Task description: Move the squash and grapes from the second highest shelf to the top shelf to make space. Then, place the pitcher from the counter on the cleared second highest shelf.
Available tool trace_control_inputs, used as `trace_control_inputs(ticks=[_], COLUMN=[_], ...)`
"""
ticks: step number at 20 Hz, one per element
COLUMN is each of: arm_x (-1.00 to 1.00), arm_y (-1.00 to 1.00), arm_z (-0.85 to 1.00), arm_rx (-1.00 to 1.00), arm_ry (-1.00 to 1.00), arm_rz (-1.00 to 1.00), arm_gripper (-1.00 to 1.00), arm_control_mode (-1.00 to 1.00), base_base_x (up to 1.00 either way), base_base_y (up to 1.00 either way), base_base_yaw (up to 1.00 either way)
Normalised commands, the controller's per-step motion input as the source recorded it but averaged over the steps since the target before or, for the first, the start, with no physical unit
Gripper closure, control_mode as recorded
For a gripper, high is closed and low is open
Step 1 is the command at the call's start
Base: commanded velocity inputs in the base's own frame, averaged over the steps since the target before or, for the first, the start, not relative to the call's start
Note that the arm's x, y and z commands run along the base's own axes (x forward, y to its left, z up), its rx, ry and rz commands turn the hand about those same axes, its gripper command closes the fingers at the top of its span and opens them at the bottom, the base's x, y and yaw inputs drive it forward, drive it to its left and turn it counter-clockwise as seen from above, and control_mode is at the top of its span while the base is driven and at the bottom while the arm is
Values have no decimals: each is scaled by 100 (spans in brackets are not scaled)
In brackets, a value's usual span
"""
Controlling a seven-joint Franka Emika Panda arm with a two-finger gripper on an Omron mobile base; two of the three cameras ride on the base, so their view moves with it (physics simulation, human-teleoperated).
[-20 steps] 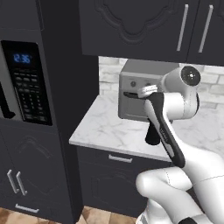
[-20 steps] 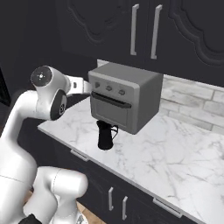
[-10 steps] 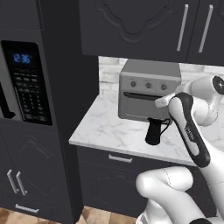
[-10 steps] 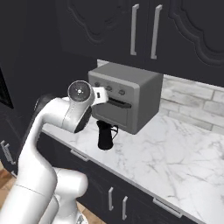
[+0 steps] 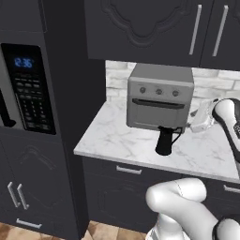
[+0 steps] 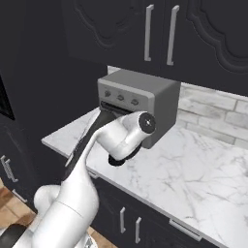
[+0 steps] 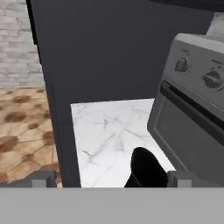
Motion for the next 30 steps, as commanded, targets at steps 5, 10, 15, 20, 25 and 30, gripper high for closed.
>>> trace_control_inputs(ticks=[5, 10, 15, 20, 25, 30], arm_x=[16, 22, 20, 12, 26, 30], arm_y=[-25, -2, 0, 0, -4, -1], arm_z=[-54, -70, -41, -4, 0, -7], arm_rx=[-9, -9, -1, 0, 0, 0], arm_ry=[2, -7, -9, 0, 0, 0], arm_rz=[43, 32, 10, 0, 0, 0], arm_gripper=[-100, -100, -100, -100, -100, -100], arm_control_mode=[-100, -100, -100, -100, -100, -100], base_base_x=[0, 0, 0, 0, 0, 0], base_base_y=[0, 0, 0, 0, 0, 0], base_base_yaw=[0, 0, 0, 0, 0, 0])
